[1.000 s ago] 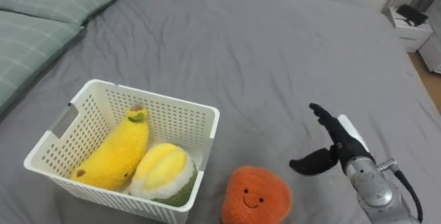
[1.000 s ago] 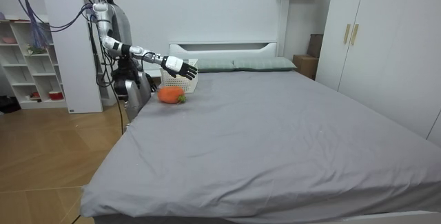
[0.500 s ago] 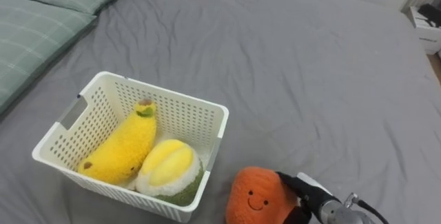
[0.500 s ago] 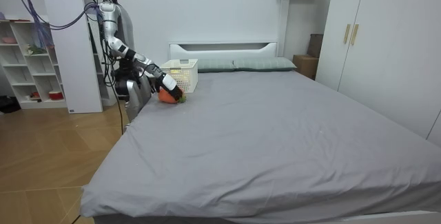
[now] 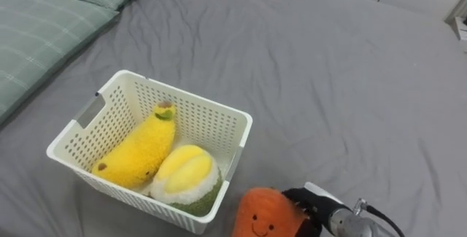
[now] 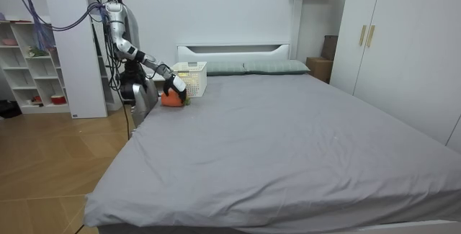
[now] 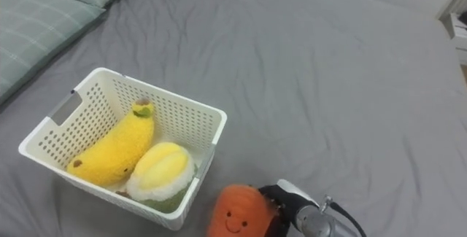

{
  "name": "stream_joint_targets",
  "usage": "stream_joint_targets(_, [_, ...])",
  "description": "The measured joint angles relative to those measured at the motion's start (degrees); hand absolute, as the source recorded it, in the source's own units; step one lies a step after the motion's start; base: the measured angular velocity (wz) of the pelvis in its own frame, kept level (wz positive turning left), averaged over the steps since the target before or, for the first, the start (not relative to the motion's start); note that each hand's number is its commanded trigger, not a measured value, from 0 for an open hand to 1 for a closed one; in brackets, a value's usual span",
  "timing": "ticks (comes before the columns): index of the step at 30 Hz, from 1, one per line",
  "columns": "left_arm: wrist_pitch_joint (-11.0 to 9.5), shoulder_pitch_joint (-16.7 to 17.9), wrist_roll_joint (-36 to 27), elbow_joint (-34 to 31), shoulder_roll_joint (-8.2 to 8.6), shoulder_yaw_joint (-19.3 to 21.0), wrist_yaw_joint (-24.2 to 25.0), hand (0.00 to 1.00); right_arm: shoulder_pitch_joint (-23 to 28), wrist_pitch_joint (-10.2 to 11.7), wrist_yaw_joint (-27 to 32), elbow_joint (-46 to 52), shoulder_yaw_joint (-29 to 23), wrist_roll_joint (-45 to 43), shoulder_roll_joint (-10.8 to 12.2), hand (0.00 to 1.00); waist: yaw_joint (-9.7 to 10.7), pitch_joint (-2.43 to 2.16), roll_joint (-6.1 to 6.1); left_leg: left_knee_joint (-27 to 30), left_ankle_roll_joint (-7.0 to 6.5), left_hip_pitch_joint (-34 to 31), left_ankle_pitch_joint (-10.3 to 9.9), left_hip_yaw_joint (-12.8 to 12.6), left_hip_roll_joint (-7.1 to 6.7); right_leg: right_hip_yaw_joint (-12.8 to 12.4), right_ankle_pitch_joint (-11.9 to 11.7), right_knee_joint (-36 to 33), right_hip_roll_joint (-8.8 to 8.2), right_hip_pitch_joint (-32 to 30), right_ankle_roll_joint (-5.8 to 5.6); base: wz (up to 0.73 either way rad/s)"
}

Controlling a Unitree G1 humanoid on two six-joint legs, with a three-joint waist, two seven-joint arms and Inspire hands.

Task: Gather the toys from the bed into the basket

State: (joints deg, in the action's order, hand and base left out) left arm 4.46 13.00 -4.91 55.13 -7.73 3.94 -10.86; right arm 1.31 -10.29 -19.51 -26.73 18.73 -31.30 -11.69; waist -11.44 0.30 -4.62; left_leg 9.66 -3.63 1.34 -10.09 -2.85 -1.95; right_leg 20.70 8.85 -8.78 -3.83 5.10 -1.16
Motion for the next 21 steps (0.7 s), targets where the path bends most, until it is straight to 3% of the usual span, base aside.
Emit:
stream_joint_targets(6, [-0.01, -0.49, -0.09, -0.06, 0.33, -2.15, -0.30, 0.00, -0.38, 0.04, 1.40, -4.58, 0.96, 2.24, 3.09, 1.00, -0.06, 0.55, 0.80, 0.16, -0.04, -0.30, -0.05, 0.23, -0.08, 0.23, -0.01, 0.01, -0.05, -0.11, -0.02, 0.00])
stream_joint_targets(7, [-0.03, -0.55, -0.06, -0.01, 0.39, -2.13, -0.42, 0.00, -0.40, 0.21, 1.60, -4.90, 0.96, 2.44, 3.16, 1.00, -0.10, 0.74, 1.07, 0.17, -0.04, -0.40, -0.05, 0.24, -0.09, 0.27, -0.01, 0.01, -0.07, -0.20, -0.02, 0.00])
stream_joint_targets(14, [-1.13, 0.06, 0.08, -0.08, 0.64, -1.96, -1.15, 0.00, -1.19, 3.00, 7.21, -9.09, 0.46, 4.08, 3.17, 1.00, 0.02, 0.90, 1.67, 0.19, -0.06, -0.74, -0.05, 0.36, -0.12, 1.30, -0.01, 0.11, -0.19, -0.28, -0.05, 0.01])
stream_joint_targets(21, [-1.45, 0.38, 0.45, -1.36, 0.62, -1.90, -2.06, 0.00, -1.18, 5.29, 13.14, -10.29, 0.06, 4.69, 3.02, 1.00, 0.61, 0.24, 1.98, 0.41, -0.06, -0.81, -0.03, 0.60, -0.16, 1.48, -0.01, 0.12, -0.24, -0.09, -0.05, 0.01])
